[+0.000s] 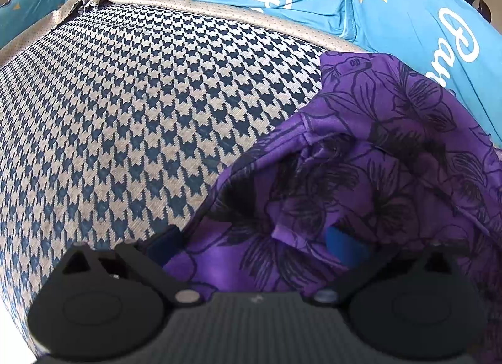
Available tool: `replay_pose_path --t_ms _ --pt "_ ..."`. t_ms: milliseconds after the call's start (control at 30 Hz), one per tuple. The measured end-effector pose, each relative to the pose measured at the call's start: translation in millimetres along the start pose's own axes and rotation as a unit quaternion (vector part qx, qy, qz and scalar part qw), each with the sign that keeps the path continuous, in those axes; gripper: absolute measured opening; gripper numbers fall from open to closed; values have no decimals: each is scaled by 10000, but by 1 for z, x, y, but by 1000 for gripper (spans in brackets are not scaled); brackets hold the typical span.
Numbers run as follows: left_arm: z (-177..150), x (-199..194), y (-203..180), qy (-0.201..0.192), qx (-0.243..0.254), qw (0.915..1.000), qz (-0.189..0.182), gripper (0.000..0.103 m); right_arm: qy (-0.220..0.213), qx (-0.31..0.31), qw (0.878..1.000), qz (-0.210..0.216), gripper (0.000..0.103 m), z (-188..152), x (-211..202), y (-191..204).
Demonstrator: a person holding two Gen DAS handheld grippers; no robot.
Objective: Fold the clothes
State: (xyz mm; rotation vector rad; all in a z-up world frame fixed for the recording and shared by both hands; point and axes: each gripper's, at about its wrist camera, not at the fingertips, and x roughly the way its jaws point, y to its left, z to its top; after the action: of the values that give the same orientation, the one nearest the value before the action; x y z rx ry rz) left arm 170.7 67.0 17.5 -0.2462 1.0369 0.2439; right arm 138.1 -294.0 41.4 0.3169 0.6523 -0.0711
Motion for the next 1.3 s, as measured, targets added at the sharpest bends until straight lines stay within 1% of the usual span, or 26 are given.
replay_pose_path --t_ms 133,400,433,467,500,533,633,900,1000,1067,1133,1200,1300 --pt "0 0 0 -5 19 10000 6 103 127 -62 9999 51 48 -6 9 3" --pt "0 2 0 1 48 10000 22 103 176 -98 9994 270 47 -12 23 12" --pt "0 3 1 3 45 10000 30 103 185 -118 9993 313 40 -12 23 14" --pt "0 4 1 8 36 10000 37 103 195 -138 9991 356 29 -12 23 16" --pt "1 4 2 13 28 10000 43 103 204 -158 9989 399 23 -12 23 18" --pt "1 5 2 17 20 10000 45 103 213 -178 9986 442 14 -13 23 20" --pt "2 6 4 24 7 10000 51 103 130 -114 9978 647 9 -7 12 23" --pt "4 9 8 13 -60 10000 78 103 -397 408 9922 1111 7 21 -45 13" --pt "5 10 11 -20 -105 9999 86 103 -413 494 9925 1042 7 26 -61 7" --pt "6 9 12 -73 -125 9998 143 103 -214 479 9946 900 7 26 -63 2" --pt "8 9 14 -132 -150 9996 220 103 -45 422 9975 570 7 22 -60 -2" --pt "10 9 18 -207 -227 9989 345 103 66 264 9990 365 10 17 -55 -5" --pt "13 10 26 -173 -398 9982 403 103 190 -188 9990 348 10 9 -48 -1"
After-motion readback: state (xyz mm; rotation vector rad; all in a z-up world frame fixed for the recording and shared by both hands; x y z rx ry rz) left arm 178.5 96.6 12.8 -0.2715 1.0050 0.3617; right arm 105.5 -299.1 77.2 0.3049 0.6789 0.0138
